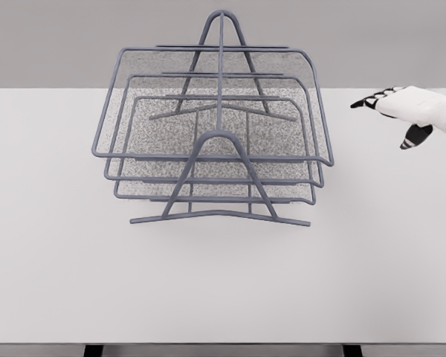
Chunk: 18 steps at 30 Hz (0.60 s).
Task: Pull out the upper folder box with right arm
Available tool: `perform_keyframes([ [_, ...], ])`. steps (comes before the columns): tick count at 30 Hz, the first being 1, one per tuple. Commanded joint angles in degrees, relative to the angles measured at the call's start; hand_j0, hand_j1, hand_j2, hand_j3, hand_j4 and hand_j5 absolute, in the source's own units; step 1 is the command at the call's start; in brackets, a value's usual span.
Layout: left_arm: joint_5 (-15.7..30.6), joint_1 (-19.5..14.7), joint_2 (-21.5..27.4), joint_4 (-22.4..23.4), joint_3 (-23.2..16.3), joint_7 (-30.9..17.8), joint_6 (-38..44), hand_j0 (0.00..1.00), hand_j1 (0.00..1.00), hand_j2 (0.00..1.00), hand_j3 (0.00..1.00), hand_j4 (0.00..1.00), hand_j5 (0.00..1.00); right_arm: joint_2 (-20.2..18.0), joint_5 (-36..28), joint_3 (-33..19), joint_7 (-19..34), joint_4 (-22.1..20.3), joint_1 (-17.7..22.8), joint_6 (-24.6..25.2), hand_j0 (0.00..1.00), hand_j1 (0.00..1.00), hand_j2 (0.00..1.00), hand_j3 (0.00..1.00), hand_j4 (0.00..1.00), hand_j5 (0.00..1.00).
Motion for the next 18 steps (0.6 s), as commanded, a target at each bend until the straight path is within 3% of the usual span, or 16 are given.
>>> perform_keyframes([
  [1,0.0,0.0,0.0,0.0,0.0,0.0,0.0,1.00,1.00,1.00,1.00,1.00,1.00,2.2,1.9,-0.2,0.0,2.4,-0.3,-1.2,1.00,1.00,1.00,1.00,1.00,1.00],
  [2,0.0,0.0,0.0,0.0,0.0,-0.1,0.0,1.00,1.00,1.00,1.00,1.00,1.00,3.0,1.9,-5.0,0.0,2.4,0.0,-3.1,1.00,1.00,1.00,1.00,1.00,1.00],
  [3,0.0,0.0,0.0,0.0,0.0,0.0,0.0,1.00,1.00,1.00,1.00,1.00,1.00,5.2,1.9,-10.3,0.0,2.3,0.1,-8.2,1.00,1.00,1.00,1.00,1.00,1.00],
  [5,0.0,0.0,0.0,0.0,0.0,0.0,0.0,1.00,1.00,1.00,1.00,1.00,1.00,4.8,2.7,-11.7,0.0,2.9,-0.6,-16.4,1.00,1.00,1.00,1.00,1.00,1.00],
  [6,0.0,0.0,0.0,0.0,0.0,0.0,0.0,1.00,1.00,1.00,1.00,1.00,1.00,5.8,7.6,-13.4,0.0,3.9,-0.6,-21.4,1.00,1.00,1.00,1.00,1.00,1.00],
  [7,-0.1,0.0,0.0,0.0,0.0,0.0,0.0,1.00,1.00,1.00,1.00,1.00,1.00,8.1,7.7,-13.3,0.0,3.8,-0.6,-23.5,1.00,1.00,1.00,1.00,1.00,1.00],
  [9,-0.1,0.0,0.0,0.0,0.0,0.0,0.0,1.00,1.00,1.00,1.00,1.00,1.00,11.7,7.6,-13.8,0.0,2.8,-0.7,-23.8,1.00,1.00,1.00,1.00,1.00,1.00],
  [12,-0.1,0.0,0.0,0.0,0.0,0.0,0.0,1.00,1.00,1.00,1.00,1.00,1.00,13.3,4.4,-27.7,0.0,2.3,3.8,-24.9,1.00,1.00,1.00,1.00,1.00,1.00],
  [13,0.0,0.0,0.0,0.0,0.0,0.0,0.0,1.00,1.00,1.00,1.00,1.00,1.00,13.7,4.3,-28.9,0.0,2.3,4.7,-24.9,1.00,1.00,1.00,1.00,1.00,1.00],
  [18,0.0,0.0,0.0,0.0,0.0,0.0,0.0,1.00,1.00,1.00,1.00,1.00,1.00,14.4,4.3,-26.9,0.0,-0.2,5.1,-24.9,1.00,1.00,1.00,1.00,1.00,1.00],
])
